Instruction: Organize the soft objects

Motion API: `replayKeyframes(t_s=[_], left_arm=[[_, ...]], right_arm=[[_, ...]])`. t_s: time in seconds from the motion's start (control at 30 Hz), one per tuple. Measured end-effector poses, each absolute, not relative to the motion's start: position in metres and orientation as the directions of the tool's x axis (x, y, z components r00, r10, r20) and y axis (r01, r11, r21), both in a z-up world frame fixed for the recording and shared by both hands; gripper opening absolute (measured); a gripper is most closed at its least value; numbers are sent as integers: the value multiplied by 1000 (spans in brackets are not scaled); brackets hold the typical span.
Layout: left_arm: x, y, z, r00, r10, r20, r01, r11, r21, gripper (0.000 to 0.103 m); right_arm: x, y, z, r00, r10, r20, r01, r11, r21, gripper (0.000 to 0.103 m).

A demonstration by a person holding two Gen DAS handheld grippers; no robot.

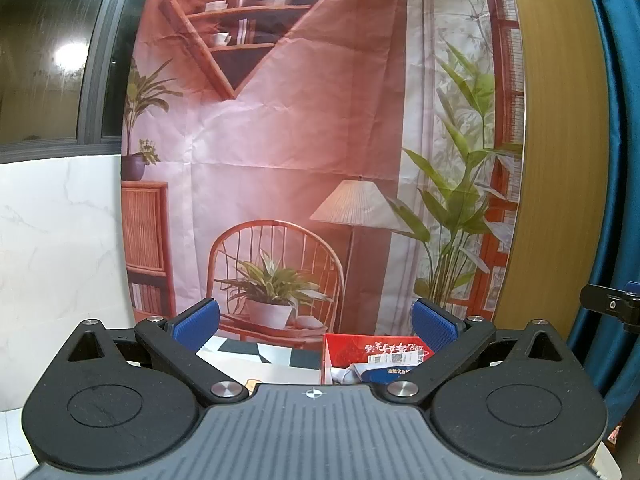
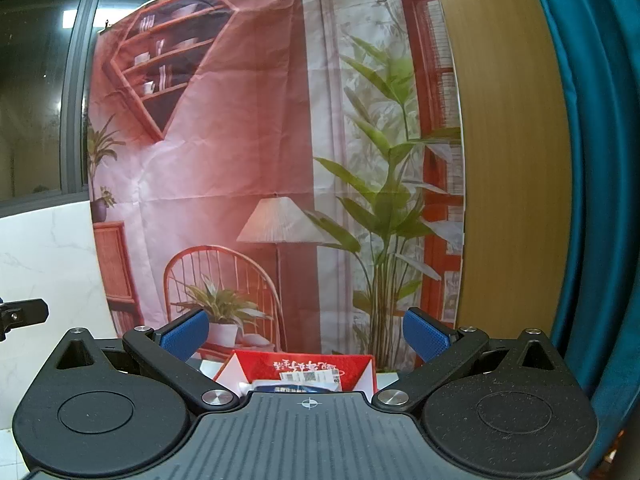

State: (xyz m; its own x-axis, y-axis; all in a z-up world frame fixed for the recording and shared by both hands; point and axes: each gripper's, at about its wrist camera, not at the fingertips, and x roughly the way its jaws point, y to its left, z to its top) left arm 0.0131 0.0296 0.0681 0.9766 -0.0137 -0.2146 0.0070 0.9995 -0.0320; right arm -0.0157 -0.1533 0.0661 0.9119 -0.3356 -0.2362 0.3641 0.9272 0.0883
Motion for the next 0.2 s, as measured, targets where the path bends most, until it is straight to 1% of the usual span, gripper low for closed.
replayKeyframes(t_s=[0.2], left_arm=[[12, 28, 69, 977, -16, -214, 9, 999, -32, 103]], right_arm=[[-15, -153, 67, 912, -335, -237, 363, 927, 88, 103]])
